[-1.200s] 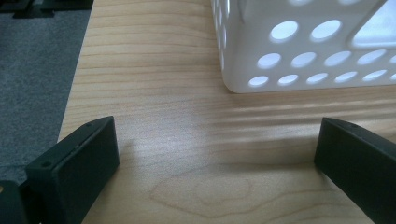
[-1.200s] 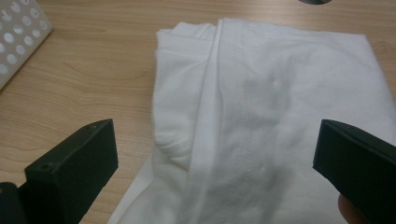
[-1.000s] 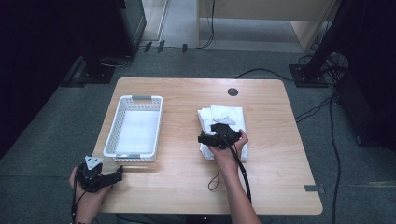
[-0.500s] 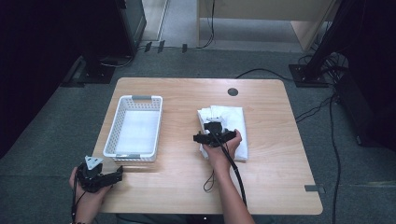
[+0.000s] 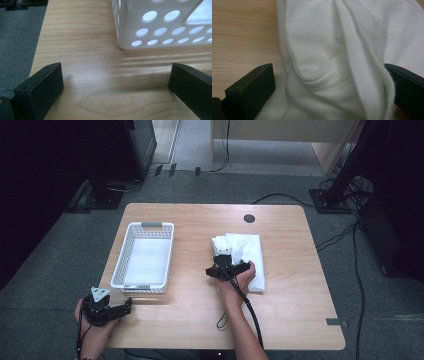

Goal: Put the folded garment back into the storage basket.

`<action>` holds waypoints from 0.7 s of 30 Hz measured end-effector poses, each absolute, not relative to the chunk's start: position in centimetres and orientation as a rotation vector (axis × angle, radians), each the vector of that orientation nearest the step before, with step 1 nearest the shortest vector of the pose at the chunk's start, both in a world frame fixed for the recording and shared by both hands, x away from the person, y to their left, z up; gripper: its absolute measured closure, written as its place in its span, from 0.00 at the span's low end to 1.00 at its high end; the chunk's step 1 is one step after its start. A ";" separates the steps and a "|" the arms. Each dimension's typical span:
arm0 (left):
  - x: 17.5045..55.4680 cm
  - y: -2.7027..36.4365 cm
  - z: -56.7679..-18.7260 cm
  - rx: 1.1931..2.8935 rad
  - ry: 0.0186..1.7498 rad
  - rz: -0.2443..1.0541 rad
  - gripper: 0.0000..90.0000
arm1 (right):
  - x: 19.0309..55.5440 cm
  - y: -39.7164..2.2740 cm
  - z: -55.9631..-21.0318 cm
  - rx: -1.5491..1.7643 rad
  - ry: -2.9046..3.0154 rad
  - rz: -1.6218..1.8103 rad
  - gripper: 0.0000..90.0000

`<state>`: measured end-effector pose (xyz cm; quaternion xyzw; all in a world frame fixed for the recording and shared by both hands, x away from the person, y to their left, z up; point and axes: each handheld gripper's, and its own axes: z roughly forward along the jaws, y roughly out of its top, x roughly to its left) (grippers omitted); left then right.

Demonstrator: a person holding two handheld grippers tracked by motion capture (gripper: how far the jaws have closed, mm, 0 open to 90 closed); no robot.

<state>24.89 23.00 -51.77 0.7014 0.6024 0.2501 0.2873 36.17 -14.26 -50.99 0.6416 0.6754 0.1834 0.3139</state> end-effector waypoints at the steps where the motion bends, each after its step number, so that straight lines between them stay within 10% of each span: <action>1: 24.9 23.0 -51.8 1.874 1.609 0.668 0.00 | 36.2 -14.3 -51.0 1.695 1.782 0.487 0.00; 21: 24.9 23.0 -51.8 1.876 1.604 0.665 0.00 | 35.2 -15.4 -51.4 1.637 1.652 0.472 0.48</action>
